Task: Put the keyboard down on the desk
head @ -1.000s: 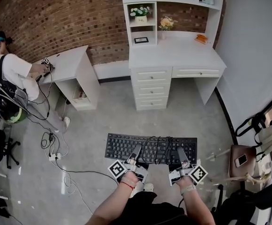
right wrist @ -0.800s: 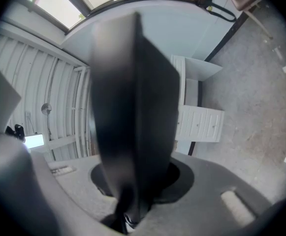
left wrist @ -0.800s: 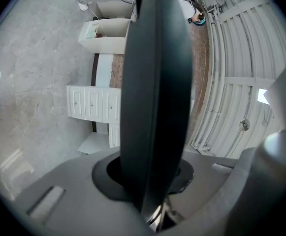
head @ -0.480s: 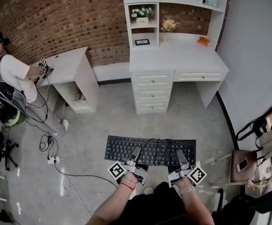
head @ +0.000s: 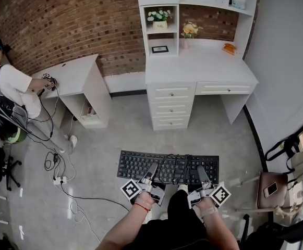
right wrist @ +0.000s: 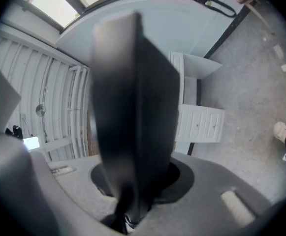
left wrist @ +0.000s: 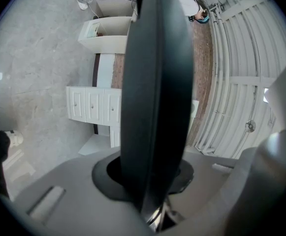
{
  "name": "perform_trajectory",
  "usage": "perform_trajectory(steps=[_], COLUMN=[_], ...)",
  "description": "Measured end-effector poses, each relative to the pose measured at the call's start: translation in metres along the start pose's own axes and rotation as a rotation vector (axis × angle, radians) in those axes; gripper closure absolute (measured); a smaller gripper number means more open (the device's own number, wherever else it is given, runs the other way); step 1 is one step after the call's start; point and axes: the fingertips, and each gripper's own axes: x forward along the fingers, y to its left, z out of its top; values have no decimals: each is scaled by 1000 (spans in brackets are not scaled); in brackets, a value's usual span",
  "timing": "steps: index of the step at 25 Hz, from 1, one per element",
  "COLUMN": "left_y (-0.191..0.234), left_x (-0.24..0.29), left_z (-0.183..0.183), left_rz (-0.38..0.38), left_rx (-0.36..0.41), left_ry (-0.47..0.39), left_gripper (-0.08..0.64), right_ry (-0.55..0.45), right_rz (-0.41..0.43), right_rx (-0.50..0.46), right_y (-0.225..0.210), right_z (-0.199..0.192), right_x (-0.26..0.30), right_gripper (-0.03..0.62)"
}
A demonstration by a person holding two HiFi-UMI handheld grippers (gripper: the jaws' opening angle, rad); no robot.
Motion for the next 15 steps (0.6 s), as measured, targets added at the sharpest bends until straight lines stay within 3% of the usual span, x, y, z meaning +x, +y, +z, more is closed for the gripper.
perform_trajectory(steps=[15], left_y=[8], left_x=[93], left_z=[29], left_rz=[9], left_rx=[14], left_ry=[-45], left_gripper=[486], right_ry=[44], right_rz=[3], right_rx=[32], right_y=[-15], right_z=[49], right_x=[94], right_gripper=[517])
